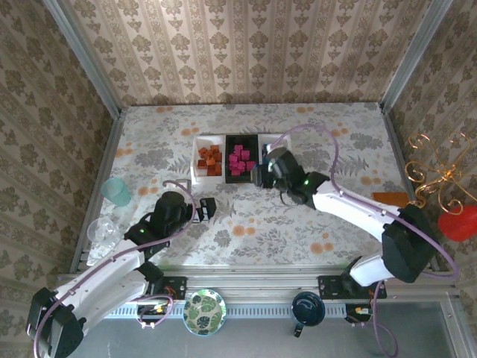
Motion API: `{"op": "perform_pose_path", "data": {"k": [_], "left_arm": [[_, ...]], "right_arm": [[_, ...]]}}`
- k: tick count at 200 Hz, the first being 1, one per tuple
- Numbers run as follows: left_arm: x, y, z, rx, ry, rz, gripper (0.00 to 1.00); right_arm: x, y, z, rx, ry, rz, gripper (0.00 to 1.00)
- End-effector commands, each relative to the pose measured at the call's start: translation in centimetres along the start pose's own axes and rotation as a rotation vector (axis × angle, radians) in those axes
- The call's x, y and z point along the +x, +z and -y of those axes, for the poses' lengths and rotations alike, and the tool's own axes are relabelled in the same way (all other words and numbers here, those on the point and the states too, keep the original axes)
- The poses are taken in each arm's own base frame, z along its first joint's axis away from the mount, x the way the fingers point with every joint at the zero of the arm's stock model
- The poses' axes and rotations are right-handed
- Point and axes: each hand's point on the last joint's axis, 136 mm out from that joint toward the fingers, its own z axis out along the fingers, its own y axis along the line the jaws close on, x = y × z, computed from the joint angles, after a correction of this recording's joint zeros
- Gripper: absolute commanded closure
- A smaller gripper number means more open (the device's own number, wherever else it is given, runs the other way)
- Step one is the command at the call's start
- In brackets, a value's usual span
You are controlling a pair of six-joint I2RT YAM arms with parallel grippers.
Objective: Sort the legos into containers by color
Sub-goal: Place the lego in the container.
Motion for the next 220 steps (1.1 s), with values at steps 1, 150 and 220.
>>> {"op": "perform_pose_path", "data": {"k": [1,150,220], "left_arm": [[-1.1,-0.4,0.5,0.012,-0.001,0.032,0.00],[-6.4,-1.9,0.7,-0.057,0.084,0.198,0.00],[-9.6,1.1,-2.4,-0.133,0.011,0.270,0.00]], "right_arm": [[-1.2,2.9,3.8,0.105,0.032,-0.055,0.64],[-8.0,-2.8,2.6,0.052,-0.007,0.257,0.20],[-3.6,-9.3,6.2,0.119,0.037,0.400,0.00]]}}
